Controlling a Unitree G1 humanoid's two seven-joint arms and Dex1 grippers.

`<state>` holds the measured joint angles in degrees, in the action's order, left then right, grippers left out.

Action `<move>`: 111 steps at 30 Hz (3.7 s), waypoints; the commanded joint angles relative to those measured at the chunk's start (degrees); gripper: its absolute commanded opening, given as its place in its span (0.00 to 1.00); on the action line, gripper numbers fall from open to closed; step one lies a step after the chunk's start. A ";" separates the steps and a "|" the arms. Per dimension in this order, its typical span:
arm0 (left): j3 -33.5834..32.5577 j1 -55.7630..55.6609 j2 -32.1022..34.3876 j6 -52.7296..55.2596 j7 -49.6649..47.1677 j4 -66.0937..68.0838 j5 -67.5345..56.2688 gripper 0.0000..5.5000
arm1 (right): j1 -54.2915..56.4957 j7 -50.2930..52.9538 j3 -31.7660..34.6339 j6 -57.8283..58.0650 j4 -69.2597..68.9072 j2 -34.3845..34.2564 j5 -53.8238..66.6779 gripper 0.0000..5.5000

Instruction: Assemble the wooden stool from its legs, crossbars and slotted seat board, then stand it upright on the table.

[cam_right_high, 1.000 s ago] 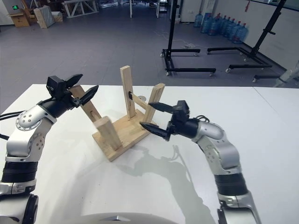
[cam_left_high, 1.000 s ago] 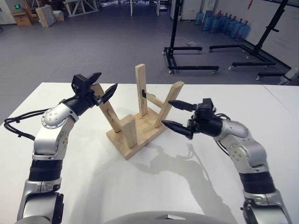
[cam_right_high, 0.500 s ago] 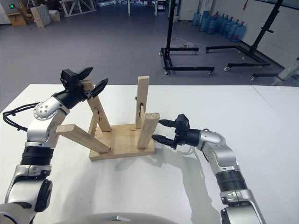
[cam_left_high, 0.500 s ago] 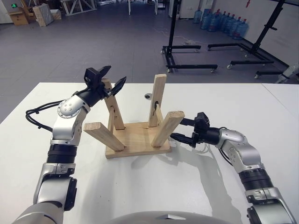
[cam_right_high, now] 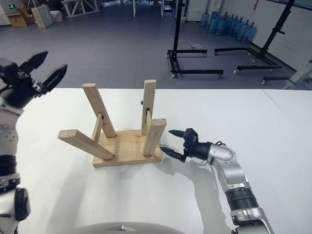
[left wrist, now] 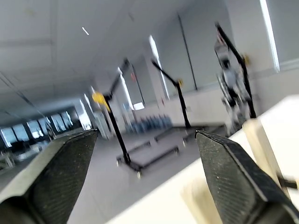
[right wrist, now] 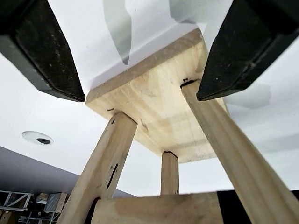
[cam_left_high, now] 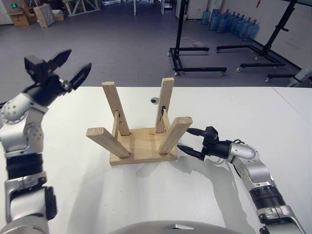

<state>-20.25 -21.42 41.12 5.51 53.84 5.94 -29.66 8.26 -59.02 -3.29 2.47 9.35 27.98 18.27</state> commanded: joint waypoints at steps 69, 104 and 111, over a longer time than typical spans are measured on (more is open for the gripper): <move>25.56 21.12 -4.28 6.54 6.85 -13.29 9.39 0.22 | 6.73 -9.83 -3.26 -4.13 6.85 -2.83 -0.46 0.74; 18.93 16.59 0.19 58.31 15.18 -20.87 -32.23 0.20 | 4.55 -9.34 -2.35 70.79 -25.23 10.34 42.04 0.19; 17.34 16.86 -0.43 69.50 8.74 -21.05 -41.12 0.18 | 5.59 -2.30 3.08 87.19 -18.74 9.22 50.41 0.19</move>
<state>-4.03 -4.50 42.99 73.41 64.56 -12.32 -67.73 12.41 -63.89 0.54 87.71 -10.76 41.51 66.92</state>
